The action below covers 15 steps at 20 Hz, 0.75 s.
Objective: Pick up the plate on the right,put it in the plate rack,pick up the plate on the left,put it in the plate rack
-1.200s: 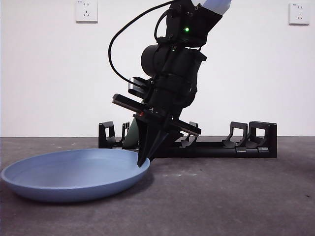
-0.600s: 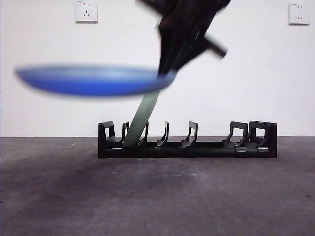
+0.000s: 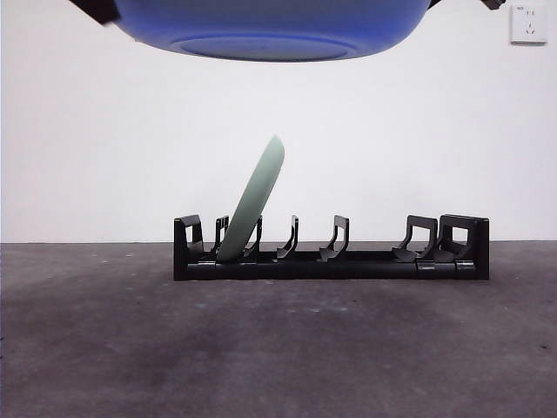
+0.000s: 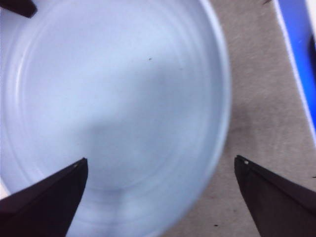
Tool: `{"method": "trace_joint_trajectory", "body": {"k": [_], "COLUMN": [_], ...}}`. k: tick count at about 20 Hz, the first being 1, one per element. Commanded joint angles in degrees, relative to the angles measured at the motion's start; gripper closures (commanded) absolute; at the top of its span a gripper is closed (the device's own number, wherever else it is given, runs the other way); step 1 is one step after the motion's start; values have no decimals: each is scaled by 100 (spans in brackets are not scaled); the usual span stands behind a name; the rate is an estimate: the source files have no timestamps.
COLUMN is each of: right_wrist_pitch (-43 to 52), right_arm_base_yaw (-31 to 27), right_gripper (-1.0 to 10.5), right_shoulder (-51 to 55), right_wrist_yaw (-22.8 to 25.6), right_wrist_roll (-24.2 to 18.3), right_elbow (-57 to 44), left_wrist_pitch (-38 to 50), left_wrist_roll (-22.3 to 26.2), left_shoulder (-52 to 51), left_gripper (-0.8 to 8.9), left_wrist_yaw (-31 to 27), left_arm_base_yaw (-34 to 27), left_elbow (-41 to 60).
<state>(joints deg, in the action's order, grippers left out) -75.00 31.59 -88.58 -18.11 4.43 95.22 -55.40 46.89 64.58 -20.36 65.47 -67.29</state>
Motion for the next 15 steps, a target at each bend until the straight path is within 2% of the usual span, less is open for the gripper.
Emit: {"method": "trace_joint_trajectory", "body": {"k": [1,3,6,9,15], "right_wrist_pitch": [-66,-131,-129,-114,-37], "right_arm_base_yaw": [15,15,15,15,15], "right_gripper": [957,957,957,957,953], "right_shoulder": [37,37,37,37,37], "right_wrist_yaw": [-55,-52,-52,-50,-31], "right_wrist_roll": [-52,-55,-55,-55,-57], "right_elbow": [-24,-24,-24,-24,-24], "left_wrist_pitch": [24,-55,-177,-264,-282], "left_wrist_roll": [90,72,-173,-175,-173], "left_shoulder": [98,98,94,94,94], "left_gripper": [522,691,704,826,822], "left_wrist_yaw": [-57,7,238,396,431], "left_arm_base_yaw": [26,28,28,44,59], "left_elbow": [9,11,9,9,9]}}
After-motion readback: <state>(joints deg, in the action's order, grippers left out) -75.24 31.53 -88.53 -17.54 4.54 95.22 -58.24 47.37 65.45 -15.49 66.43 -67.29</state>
